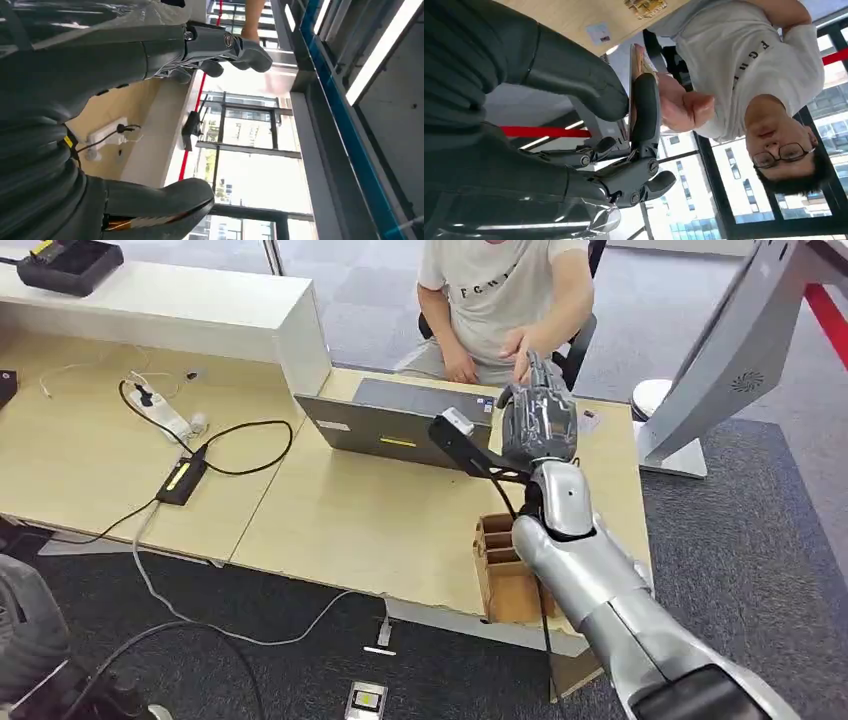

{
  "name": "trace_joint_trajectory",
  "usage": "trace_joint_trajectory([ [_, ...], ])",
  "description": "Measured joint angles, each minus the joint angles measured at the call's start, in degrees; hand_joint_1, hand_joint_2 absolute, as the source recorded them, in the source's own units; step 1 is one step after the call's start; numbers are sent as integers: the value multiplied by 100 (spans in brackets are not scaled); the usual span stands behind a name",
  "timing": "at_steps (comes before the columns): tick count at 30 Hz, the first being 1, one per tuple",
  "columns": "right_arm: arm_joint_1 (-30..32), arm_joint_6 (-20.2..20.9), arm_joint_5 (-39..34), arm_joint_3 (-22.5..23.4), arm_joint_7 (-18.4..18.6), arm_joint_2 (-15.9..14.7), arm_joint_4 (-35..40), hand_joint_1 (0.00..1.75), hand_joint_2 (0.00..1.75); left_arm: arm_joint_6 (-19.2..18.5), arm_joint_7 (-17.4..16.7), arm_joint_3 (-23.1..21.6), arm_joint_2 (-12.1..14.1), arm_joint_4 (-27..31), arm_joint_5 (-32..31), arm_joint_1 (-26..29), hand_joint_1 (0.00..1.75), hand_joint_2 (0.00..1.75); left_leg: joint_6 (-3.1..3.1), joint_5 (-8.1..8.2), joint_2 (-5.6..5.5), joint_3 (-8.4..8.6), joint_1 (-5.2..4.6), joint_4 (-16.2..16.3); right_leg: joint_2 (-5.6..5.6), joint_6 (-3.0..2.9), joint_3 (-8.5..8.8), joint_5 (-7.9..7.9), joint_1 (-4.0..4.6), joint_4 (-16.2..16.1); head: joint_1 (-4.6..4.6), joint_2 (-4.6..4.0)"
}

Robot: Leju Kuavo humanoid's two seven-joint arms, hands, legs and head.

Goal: Pass the card to the sensor for recognition and then transmit it.

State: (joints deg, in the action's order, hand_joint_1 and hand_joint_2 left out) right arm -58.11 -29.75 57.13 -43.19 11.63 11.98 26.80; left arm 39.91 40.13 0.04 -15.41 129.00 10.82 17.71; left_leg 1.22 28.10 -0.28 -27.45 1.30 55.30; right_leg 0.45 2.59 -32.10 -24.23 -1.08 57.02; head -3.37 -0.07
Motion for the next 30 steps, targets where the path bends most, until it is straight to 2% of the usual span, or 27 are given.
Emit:
trace_joint_trajectory([
  [8, 2, -120, 144, -22, 129, -127, -109, 0, 175, 0, 0, -33, 85, -81, 31, -66, 0, 175, 0, 0, 1, -3, 0, 0, 2, 0, -4, 0, 0, 0, -2, 0],
  [16, 189, -636, 181, 13, -334, -306, 401, 0, 175, 0, 0, -44, 118, -96, -52, -69, 0, 175, 0, 0, 1, -1, 0, 1, 4, 0, -4, 1, 0, 0, 0, 0],
  [19, 508, -623, 186, 72, -404, -449, 1090, 0, 175, 0, 0, -44, 131, -96, -59, -50, 0, 175, 0, 1, 0, 0, 0, 0, 4, 0, -3, 1, 1, 0, 0, 0],
  [25, 1603, -531, 234, 232, -439, -949, 3127, 0, 175, 0, 0, -39, 157, -94, -127, -2, 0, 175, 0, 1, 1, 1, -1, 0, 4, 1, -3, 1, 0, -4, -2, 0],
  [30, 2562, -680, 57, 310, -555, -1369, 4681, 0, 175, 0, 0, -37, 157, -63, -265, 41, 0, 175, 0, 2, 1, 1, -2, 0, 3, 1, -4, 1, 0, -6, 0, 0],
])
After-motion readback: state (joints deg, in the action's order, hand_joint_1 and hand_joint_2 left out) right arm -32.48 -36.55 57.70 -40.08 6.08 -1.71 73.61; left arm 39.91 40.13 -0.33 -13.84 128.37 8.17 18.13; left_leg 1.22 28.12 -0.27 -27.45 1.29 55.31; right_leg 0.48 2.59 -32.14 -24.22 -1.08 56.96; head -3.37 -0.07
